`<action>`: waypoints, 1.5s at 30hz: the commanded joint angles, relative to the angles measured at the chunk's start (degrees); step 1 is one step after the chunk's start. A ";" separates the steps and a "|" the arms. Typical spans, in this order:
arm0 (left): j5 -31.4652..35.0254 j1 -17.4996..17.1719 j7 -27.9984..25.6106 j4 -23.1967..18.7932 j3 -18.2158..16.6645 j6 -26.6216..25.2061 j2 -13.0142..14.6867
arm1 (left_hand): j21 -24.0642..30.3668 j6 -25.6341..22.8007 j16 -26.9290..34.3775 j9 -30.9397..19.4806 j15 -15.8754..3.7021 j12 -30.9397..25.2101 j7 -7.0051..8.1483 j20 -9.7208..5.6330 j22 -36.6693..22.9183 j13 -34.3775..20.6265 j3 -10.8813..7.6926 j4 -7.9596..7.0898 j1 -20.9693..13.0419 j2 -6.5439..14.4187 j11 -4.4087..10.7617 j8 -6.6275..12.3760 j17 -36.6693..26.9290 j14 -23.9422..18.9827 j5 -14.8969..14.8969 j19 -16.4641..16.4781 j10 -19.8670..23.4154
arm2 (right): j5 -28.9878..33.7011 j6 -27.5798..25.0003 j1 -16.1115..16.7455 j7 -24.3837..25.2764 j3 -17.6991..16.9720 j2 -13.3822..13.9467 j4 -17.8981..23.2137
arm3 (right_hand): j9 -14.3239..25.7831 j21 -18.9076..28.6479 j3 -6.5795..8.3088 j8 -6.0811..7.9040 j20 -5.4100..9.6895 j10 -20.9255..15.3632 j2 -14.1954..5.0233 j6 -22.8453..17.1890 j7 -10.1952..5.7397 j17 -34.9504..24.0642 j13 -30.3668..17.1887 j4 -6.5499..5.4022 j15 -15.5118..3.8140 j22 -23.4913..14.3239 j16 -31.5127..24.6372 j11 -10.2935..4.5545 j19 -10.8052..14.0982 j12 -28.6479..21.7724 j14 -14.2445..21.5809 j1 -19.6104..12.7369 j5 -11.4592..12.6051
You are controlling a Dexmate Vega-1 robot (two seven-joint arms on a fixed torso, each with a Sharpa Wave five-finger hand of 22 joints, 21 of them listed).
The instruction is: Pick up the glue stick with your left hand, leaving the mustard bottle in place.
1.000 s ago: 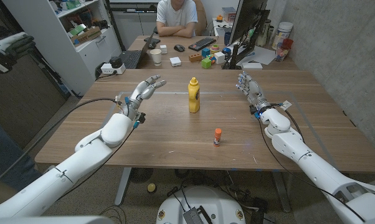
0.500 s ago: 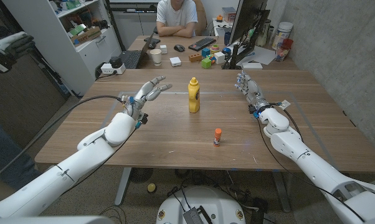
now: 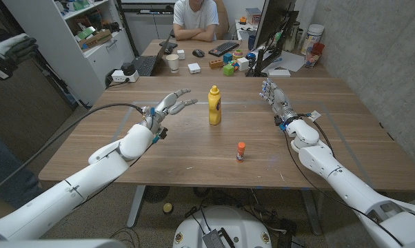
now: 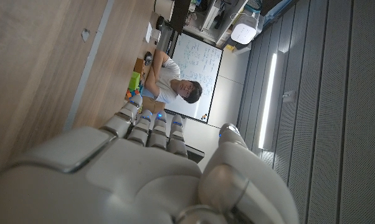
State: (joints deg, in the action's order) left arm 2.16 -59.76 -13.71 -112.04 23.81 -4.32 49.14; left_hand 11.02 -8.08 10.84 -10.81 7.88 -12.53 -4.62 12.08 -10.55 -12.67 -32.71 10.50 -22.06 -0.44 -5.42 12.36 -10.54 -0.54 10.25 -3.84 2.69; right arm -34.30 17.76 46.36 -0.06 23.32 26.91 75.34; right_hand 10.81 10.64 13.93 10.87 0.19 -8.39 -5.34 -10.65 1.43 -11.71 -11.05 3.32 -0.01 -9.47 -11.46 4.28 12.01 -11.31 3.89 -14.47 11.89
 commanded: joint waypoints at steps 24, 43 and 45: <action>4.29 0.50 5.03 -5.41 3.39 -3.85 1.58 | 0.22 -0.90 0.09 -0.31 0.38 -0.47 -0.47 0.22 -0.15 -0.48 -0.53 -0.09 -3.05 -0.76 -0.74 0.53 -0.20 0.53 0.35 -0.62 -0.28 | 0.62 0.41 -2.26 -0.14 0.47 -1.16 -1.74 | 0.08 0.22 0.05 0.38 -0.64 -0.63 0.77 -0.19 -0.78 -0.22 -0.26 0.68 0.36 -0.31 -0.26 -0.19 0.02 -0.20 0.44 0.19 0.32; 9.67 2.71 8.33 -7.64 7.41 -5.46 1.38 | 0.42 -1.12 0.29 -0.34 0.42 -0.76 -0.64 0.21 -0.17 -0.56 -0.56 -0.18 -4.46 -1.14 -0.89 0.61 -0.18 0.26 0.36 -0.39 0.04 | 0.64 1.07 -2.91 -0.73 0.86 -1.99 -2.64 | 0.08 0.23 -0.02 0.37 -0.78 -0.72 0.99 -0.15 -0.98 -0.23 -0.27 0.89 0.44 -0.31 -0.31 -0.21 -0.04 -0.23 0.54 0.28 0.36; 10.16 3.10 8.88 -7.63 7.79 -5.43 1.30 | 0.44 -1.13 0.30 -0.34 0.38 -0.78 -0.58 0.21 -0.18 -0.57 -0.56 -0.19 -4.57 -1.16 -0.99 0.62 -0.18 0.23 0.37 -0.36 0.05 | 0.72 1.09 -2.91 -0.63 0.87 -2.00 -2.64 | 0.08 0.24 -0.02 0.36 -0.79 -0.79 1.00 -0.12 -1.04 -0.23 -0.27 0.91 0.49 -0.31 -0.33 -0.11 -0.03 -0.26 0.57 0.29 0.37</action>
State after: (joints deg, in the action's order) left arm 8.90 -58.36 -7.18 -118.30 29.13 -8.86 50.41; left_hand 11.09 -8.80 10.83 -11.08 8.09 -12.76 -5.33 12.20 -10.53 -12.92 -32.95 10.26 -25.76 -1.72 -5.94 12.80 -10.53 -0.16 10.25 -4.34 2.62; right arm -33.69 18.44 43.70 -0.51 24.05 25.25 73.11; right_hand 10.79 10.64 13.69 10.87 -0.21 -8.70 -4.83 -10.85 0.81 -11.87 -11.04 4.04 0.31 -9.47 -11.46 3.99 11.61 -11.31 4.21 -13.91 11.89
